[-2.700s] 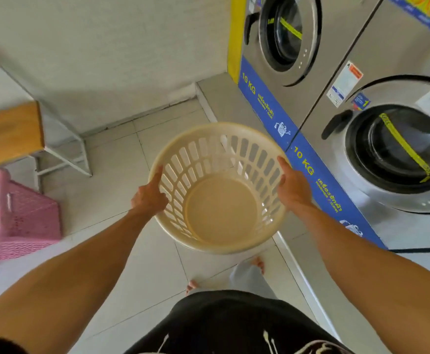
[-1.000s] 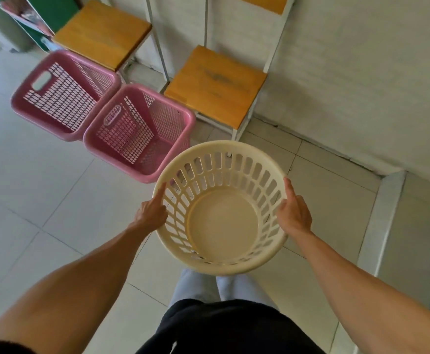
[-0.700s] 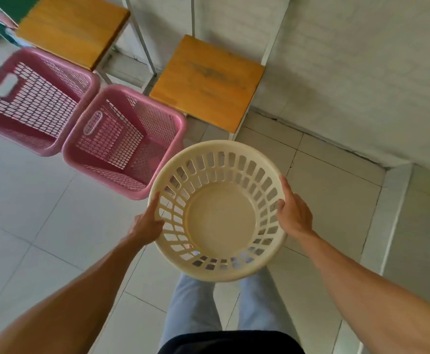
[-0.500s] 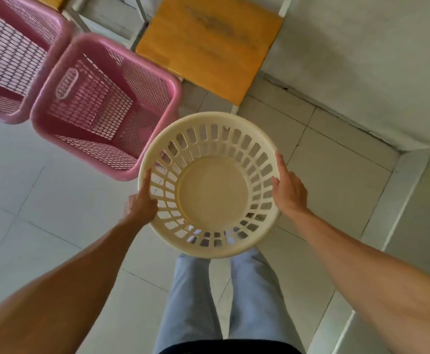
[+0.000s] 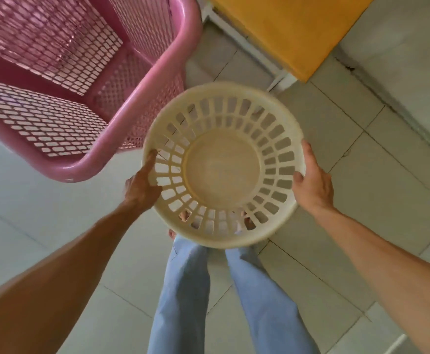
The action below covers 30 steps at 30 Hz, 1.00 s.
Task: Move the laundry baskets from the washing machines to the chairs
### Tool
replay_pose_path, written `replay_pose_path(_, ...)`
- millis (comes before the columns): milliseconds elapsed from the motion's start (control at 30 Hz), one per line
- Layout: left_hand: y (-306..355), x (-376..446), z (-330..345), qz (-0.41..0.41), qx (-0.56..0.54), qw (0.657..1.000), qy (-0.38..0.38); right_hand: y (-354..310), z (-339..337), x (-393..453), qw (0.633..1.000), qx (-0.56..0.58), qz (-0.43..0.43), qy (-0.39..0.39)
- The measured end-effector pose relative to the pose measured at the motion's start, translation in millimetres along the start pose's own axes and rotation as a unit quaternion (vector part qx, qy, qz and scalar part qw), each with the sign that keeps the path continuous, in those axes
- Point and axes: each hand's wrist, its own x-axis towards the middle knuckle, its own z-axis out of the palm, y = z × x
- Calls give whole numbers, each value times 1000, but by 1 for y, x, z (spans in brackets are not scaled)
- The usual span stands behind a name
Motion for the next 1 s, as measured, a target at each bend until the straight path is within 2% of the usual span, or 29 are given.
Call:
replay_pose_path(133,-12,24,15,30,7,999,27,-4,23,27,1000,-2,-3,-9)
replay_pose_path(267,-19,38,19,21,13,998,63,-11,38,37,1000,-15,-9,-4)
replay_pose_path(567,-11,48,18,41,-20,995,85,-19,37,51,1000,-11,-7,20)
replay_pose_path(767,-4,59,12,37,-10,997,71,-20,39,56,999,-20,-3,30)
replay_pose_path(900,-3,50,4,53,18,998,38,-22,31,51,997,-69,-10,-17)
replay_pose_path(1000,4,22,0,28,24,999,16,-29,20,23,996,-72,-36,-24)
